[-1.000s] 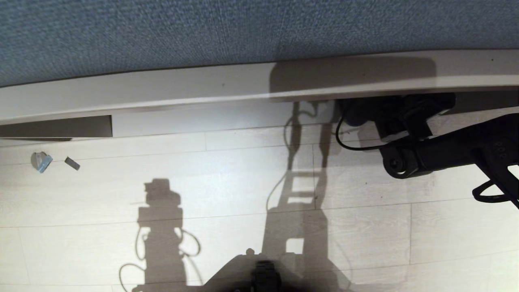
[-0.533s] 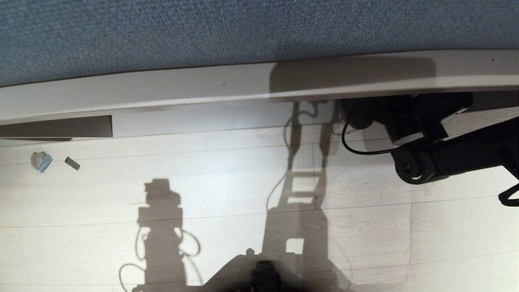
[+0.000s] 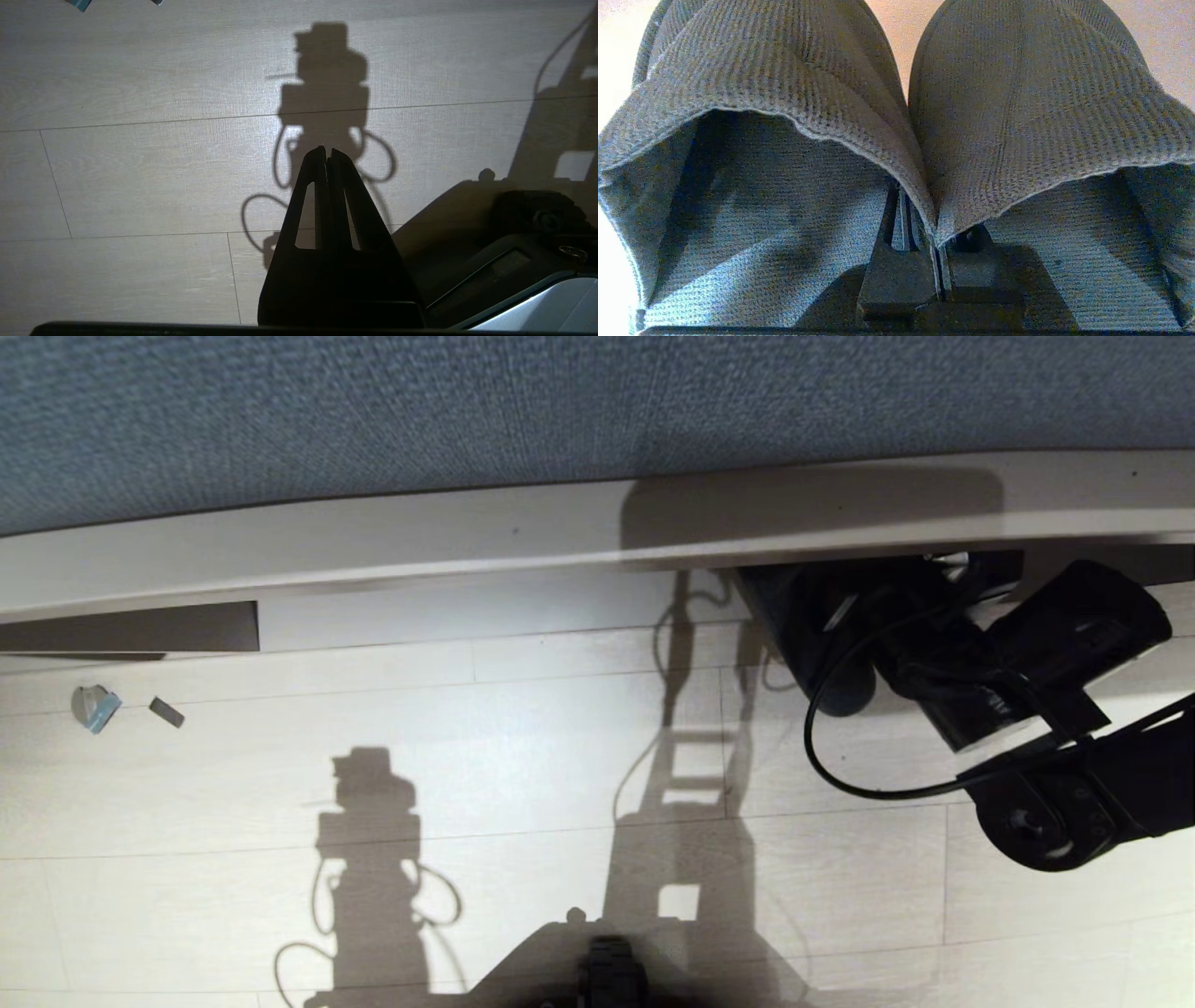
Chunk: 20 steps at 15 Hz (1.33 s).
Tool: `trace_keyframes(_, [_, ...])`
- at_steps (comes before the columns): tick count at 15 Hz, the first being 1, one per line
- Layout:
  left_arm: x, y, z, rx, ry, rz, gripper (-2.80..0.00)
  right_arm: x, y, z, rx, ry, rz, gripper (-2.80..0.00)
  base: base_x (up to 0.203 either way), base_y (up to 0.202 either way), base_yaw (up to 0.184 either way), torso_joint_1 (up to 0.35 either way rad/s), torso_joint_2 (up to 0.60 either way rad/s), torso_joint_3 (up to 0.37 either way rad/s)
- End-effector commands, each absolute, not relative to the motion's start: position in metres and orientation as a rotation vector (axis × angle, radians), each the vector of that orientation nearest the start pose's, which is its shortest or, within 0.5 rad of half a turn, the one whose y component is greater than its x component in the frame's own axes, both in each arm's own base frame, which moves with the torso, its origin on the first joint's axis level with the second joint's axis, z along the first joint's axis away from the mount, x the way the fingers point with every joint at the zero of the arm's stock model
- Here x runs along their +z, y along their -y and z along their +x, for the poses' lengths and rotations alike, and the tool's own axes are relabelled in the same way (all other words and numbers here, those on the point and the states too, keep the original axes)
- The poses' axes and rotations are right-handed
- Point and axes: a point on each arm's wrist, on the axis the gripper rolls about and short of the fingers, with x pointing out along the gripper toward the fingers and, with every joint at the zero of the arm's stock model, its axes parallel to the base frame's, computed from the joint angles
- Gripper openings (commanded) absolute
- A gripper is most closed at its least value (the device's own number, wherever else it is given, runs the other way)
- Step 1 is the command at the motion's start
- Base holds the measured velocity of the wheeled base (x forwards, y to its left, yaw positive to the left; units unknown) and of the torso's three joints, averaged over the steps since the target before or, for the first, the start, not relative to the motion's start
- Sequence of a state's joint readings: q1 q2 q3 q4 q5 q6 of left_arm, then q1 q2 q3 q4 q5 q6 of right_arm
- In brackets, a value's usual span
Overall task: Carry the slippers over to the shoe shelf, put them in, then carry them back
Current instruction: Pick up the slippers in the shoe cabinet, then place the slippers on the floor
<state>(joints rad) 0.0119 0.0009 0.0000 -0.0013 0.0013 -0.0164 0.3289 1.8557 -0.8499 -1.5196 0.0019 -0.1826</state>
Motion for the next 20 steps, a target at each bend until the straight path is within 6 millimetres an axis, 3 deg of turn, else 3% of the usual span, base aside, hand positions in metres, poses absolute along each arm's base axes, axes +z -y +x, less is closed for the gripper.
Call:
trace_keyframes(1, [0.076, 0.000, -0.023, 0.014, 0.000, -0.017, -2.80, 0.229, -0.112, 0.288, 0.308, 0.519, -0.110, -2.80, 0.000, 0.000, 0.000, 0.000, 0.00, 0.000])
trace_keyframes(7, [0.076, 0.000, -0.023, 0.014, 0.002, -0.017, -2.80, 0.210, -0.101, 0.221, 0.348, 0.424, -0.171, -2.80, 0.000, 0.000, 0.000, 0.000, 0.00, 0.000])
trace_keyframes(10, [0.076, 0.000, -0.023, 0.014, 0.002, -0.017, -2.80, 0.200, -0.084, 0.184, 0.356, 0.391, -0.178, -2.80, 0.000, 0.000, 0.000, 0.000, 0.00, 0.000])
trace_keyframes(17, [0.076, 0.000, -0.023, 0.014, 0.003, -0.015, -2.80, 0.209, -0.043, 0.097, 0.297, 0.381, -0.130, -2.80, 0.000, 0.000, 0.000, 0.000, 0.00, 0.000])
trace_keyframes(20, [0.076, 0.000, -0.023, 0.014, 0.002, -0.015, -2.80, 0.200, -0.024, 0.058, 0.299, 0.302, -0.120, -2.80, 0.000, 0.000, 0.000, 0.000, 0.00, 0.000])
